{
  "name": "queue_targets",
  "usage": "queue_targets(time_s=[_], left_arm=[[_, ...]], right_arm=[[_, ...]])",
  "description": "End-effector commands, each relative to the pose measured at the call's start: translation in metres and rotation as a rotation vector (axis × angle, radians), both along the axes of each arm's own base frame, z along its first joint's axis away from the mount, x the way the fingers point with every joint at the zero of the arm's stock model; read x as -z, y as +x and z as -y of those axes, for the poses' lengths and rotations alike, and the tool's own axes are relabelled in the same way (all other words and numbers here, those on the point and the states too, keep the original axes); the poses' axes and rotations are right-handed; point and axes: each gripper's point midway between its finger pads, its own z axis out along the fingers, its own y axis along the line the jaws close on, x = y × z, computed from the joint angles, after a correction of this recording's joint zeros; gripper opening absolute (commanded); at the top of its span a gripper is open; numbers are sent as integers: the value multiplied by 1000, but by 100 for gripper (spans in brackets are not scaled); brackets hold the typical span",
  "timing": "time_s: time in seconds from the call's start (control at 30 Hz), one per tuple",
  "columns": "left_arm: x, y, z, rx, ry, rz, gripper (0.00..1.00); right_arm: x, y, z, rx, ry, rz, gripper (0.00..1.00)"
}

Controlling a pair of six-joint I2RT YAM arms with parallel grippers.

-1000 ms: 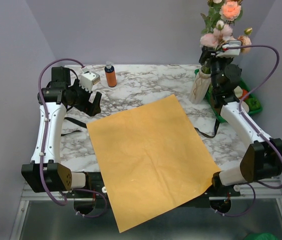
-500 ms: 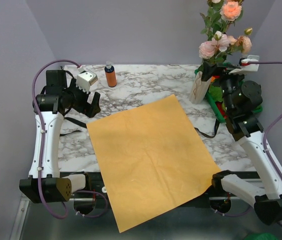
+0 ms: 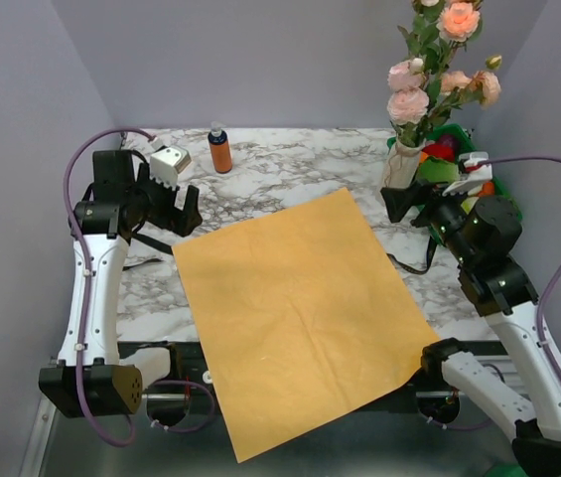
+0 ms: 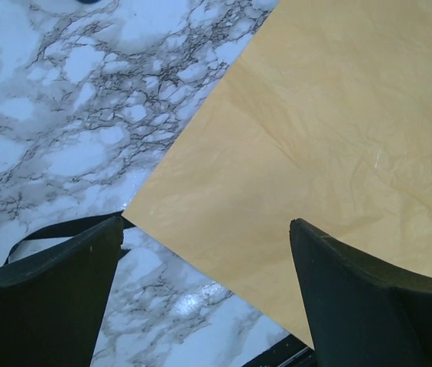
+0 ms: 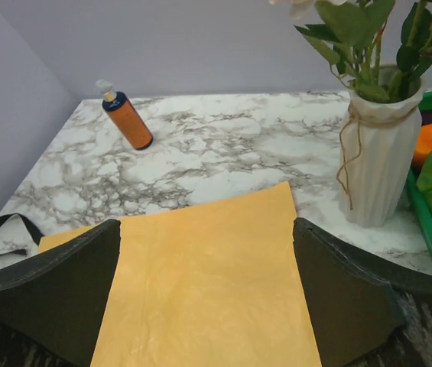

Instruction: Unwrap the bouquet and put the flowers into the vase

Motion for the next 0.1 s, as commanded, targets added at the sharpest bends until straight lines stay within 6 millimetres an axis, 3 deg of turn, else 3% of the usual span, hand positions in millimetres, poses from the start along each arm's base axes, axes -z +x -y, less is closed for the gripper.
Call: queue_targets(time_s=[0.0,0.07], left_arm=[[-2,7,-7,-85,-16,45,99],[3,9,-8,-101,-20,46,99]], right_arm=[[26,-8,-14,-84,-21,-98,100],[34,-7,-14,-85,-31,-123,100]])
